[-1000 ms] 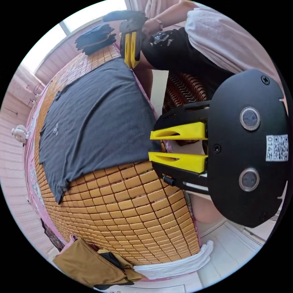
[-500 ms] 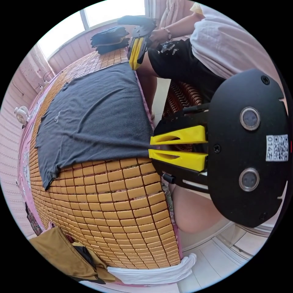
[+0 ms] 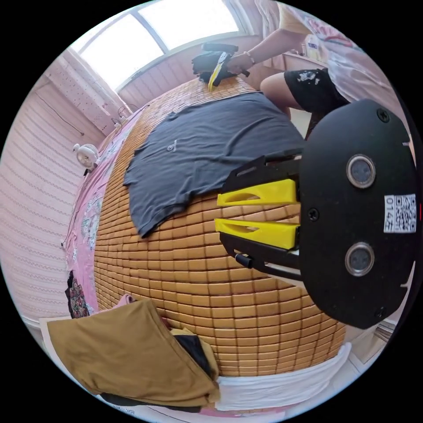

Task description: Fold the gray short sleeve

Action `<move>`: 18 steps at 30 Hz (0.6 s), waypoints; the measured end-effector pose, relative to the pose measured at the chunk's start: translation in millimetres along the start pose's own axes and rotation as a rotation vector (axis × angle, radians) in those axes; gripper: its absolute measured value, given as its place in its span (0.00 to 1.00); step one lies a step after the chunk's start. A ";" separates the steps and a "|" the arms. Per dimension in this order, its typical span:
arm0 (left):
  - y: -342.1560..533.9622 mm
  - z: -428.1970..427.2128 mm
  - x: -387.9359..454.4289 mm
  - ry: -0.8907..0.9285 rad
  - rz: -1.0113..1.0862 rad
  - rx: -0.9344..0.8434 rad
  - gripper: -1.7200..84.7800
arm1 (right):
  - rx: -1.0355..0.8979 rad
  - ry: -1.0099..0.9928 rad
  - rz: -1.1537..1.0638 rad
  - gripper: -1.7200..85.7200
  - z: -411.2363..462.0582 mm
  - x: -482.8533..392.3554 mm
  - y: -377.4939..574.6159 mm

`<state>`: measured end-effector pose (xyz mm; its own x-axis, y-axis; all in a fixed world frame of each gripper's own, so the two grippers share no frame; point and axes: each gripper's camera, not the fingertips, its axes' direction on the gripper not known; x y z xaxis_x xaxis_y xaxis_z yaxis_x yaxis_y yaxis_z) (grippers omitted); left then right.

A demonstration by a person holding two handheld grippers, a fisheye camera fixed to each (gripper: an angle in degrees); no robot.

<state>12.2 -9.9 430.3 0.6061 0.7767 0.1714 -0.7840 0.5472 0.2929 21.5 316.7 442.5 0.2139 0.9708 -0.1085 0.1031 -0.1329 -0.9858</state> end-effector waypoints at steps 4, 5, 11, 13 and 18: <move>-79.6 19.6 -27.3 -0.017 -0.041 0.072 0.10 | 0.033 0.032 0.190 0.12 20.1 62.2 -91.0; -104.1 27.6 -34.8 -0.030 -0.058 0.082 0.10 | 0.045 0.047 0.244 0.12 26.9 77.3 -113.7; -180.7 79.2 -59.7 -0.037 -0.113 -0.074 0.07 | -0.048 0.023 0.412 0.08 64.9 110.8 -173.3; -187.0 82.9 -61.3 -0.053 -0.102 -0.092 0.06 | -0.058 0.060 0.390 0.05 61.3 104.1 -179.5; -206.4 61.3 -76.7 -0.072 -0.121 -0.038 0.01 | -0.049 0.113 0.364 0.02 37.7 97.6 -197.1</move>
<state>135.8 -201.6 414.3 0.7035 0.6807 0.2045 -0.7084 0.6482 0.2795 -14.6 445.2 621.4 0.3509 0.8305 -0.4327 0.0464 -0.4769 -0.8777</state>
